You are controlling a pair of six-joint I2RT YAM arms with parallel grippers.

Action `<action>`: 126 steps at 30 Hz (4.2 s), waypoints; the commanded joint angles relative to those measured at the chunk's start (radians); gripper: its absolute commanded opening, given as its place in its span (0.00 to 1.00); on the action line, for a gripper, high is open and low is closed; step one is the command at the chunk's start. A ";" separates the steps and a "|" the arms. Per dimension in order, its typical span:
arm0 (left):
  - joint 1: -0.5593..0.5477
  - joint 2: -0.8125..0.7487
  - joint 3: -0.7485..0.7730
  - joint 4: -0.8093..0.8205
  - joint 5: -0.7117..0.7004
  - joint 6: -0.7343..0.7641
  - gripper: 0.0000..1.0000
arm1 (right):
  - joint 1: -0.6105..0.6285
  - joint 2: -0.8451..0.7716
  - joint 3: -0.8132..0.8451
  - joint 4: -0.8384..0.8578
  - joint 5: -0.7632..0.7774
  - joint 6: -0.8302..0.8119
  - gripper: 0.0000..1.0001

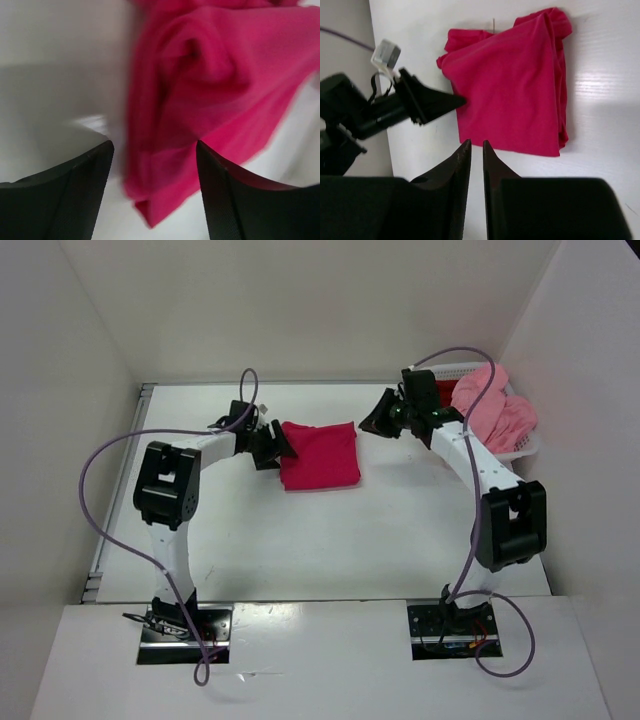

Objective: Fold and stack the t-shirts
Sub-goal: Fold the long partially folded tshirt into a neat square, then put the neatly folded tshirt into the corner of the board with the left arm, then grab crumpled tshirt from bin with the right arm

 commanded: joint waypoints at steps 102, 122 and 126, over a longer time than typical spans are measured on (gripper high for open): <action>-0.152 -0.416 -0.253 0.033 0.070 -0.035 0.82 | -0.477 0.581 0.593 -0.126 0.358 -0.145 0.29; -0.152 -0.462 -0.229 -0.023 0.048 -0.035 0.78 | -0.486 0.512 0.463 -0.114 0.395 -0.135 0.37; -0.152 -0.453 -0.229 -0.023 0.047 -0.035 0.78 | -0.486 0.526 0.501 -0.114 0.372 -0.126 0.07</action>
